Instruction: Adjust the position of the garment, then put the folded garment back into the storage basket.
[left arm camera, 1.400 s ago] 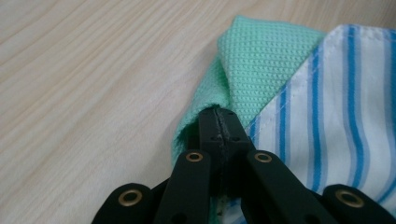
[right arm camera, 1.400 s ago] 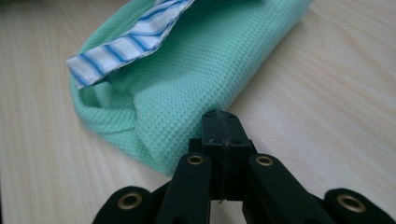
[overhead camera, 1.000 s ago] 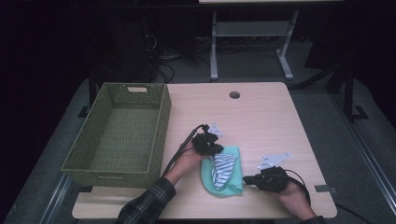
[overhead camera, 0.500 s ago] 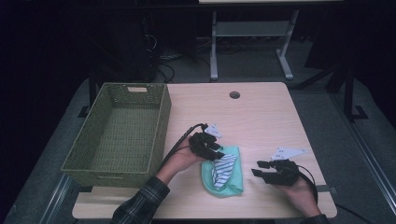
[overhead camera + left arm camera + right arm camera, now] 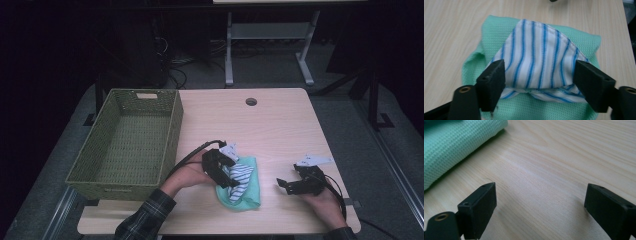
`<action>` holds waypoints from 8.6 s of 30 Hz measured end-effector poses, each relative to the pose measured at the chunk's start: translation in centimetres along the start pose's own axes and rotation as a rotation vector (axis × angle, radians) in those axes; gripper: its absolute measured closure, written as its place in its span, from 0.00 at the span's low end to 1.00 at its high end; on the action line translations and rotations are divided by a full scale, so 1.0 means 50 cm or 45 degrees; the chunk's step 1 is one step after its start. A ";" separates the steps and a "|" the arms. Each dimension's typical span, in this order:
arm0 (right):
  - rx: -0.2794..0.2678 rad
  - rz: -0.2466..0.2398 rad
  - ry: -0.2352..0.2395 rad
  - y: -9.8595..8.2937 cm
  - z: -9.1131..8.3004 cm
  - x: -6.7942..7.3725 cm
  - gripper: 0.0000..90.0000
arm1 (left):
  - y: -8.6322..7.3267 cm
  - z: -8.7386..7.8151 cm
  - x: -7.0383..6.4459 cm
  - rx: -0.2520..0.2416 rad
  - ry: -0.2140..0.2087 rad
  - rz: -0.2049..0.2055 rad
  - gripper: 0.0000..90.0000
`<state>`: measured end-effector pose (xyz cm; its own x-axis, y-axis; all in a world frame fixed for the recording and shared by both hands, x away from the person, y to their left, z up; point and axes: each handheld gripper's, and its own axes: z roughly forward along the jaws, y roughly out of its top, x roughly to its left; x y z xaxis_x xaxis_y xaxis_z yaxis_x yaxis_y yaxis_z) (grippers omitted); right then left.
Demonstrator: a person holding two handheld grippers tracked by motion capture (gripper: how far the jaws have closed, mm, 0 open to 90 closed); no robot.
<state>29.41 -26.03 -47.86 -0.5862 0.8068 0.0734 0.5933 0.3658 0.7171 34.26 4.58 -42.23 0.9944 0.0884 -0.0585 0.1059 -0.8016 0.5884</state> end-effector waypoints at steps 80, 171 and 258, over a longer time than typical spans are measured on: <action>0.000 -0.041 -0.039 -0.005 0.006 0.004 0.11 | 0.011 0.004 0.001 0.103 -0.042 -0.085 0.82; -0.002 -0.036 -0.045 -0.005 0.007 0.005 0.11 | -0.127 -0.458 0.063 -0.082 0.532 -0.497 0.82; -0.003 -0.035 -0.045 -0.005 0.007 0.005 0.11 | -0.435 -0.361 0.156 0.166 0.680 -0.996 0.58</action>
<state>29.32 -25.77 -48.26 -0.5821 0.8126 0.0292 0.5762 0.3869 0.7200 39.63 33.35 -40.93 0.5111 0.8595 -0.0024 0.7714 -0.4574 0.4425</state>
